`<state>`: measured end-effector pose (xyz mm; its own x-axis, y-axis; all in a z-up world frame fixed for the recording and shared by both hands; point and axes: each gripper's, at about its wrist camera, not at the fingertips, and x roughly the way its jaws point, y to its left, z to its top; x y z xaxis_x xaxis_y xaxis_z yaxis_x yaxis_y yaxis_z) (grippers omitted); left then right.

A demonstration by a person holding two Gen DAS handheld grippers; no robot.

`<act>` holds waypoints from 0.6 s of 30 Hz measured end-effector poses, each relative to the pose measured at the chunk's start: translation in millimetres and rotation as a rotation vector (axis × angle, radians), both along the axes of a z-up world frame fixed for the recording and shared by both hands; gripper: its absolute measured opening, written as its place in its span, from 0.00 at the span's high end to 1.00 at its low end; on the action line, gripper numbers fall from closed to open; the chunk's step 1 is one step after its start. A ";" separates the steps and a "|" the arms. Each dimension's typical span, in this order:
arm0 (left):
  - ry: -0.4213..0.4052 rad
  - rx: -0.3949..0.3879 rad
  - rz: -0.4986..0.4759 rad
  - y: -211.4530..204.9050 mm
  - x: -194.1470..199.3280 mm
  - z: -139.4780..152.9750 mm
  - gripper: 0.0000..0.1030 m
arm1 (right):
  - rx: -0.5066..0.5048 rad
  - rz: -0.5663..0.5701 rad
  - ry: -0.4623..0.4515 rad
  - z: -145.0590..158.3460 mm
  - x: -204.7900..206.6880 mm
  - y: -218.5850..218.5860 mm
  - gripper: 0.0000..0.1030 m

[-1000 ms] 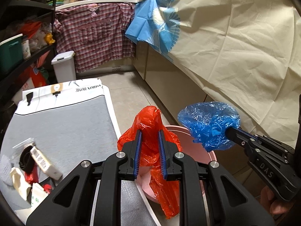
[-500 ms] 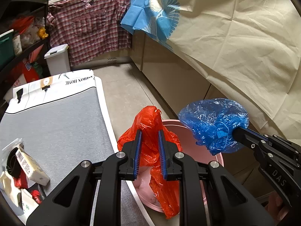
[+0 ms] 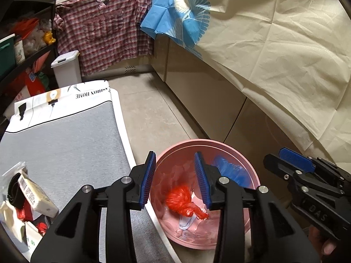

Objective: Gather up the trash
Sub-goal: 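Open both tools to drop the bags into the pink bin, then move both open tools back over the remaining trash on the table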

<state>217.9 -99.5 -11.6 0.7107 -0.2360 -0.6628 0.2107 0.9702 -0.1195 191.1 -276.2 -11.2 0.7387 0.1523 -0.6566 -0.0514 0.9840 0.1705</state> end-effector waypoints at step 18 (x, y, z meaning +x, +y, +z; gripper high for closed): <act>-0.125 0.043 0.098 105.2 -79.3 88.8 0.64 | -0.008 0.091 -0.113 27.5 -31.3 33.9 0.59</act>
